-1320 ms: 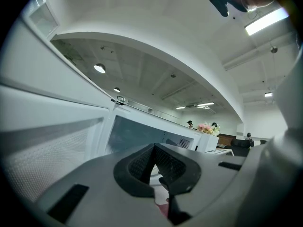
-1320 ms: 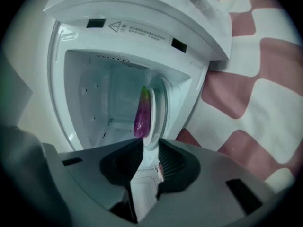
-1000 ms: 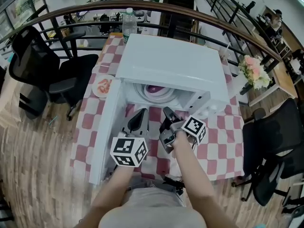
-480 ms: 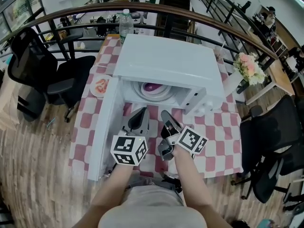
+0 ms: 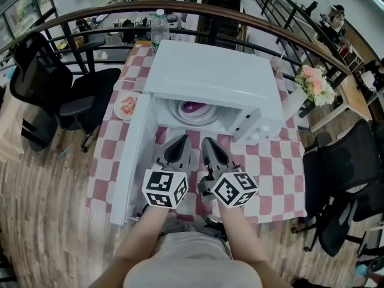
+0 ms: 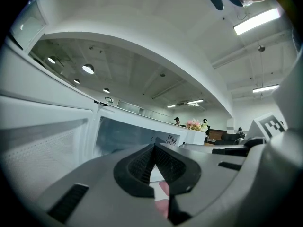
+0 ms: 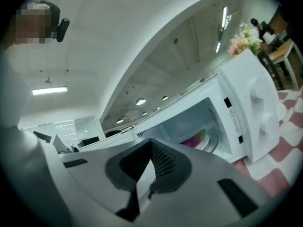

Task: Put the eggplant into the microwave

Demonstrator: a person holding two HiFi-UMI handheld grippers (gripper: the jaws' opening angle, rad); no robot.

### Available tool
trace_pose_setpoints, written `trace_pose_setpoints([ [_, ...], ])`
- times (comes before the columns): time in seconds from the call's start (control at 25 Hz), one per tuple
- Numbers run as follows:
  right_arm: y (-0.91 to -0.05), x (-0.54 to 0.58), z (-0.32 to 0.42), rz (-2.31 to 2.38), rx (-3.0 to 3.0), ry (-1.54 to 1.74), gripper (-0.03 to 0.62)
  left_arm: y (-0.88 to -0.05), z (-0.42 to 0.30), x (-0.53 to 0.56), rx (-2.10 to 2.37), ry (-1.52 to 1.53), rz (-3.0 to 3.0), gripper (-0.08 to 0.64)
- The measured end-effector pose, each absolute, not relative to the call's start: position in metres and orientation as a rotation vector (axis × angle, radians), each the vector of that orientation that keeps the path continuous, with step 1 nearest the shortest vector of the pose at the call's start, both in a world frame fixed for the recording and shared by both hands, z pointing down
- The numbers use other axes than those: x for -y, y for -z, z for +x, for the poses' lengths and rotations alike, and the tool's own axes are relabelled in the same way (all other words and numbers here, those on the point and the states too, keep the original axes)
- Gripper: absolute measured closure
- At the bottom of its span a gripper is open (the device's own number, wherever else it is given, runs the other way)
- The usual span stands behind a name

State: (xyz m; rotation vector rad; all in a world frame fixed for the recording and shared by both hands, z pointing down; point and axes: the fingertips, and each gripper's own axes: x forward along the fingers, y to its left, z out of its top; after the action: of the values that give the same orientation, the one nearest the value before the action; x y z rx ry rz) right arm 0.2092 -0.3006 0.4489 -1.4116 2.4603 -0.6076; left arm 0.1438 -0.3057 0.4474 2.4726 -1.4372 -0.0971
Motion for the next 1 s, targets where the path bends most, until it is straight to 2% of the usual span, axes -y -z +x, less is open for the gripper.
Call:
trace_pose_setpoints([
  [0.52, -0.44, 0.285, 0.194, -1.51, -2.661, 0.176, 0.569, -0.444, 0.153, 0.298, 1.422, 0.074, 2.547, 0.557],
  [1.0, -0.441, 0.279, 0.188, -1.509, -2.709, 0.093, 0.569, -0.444, 0.156, 0.295, 1.412, 0.065, 2.576, 0.557],
])
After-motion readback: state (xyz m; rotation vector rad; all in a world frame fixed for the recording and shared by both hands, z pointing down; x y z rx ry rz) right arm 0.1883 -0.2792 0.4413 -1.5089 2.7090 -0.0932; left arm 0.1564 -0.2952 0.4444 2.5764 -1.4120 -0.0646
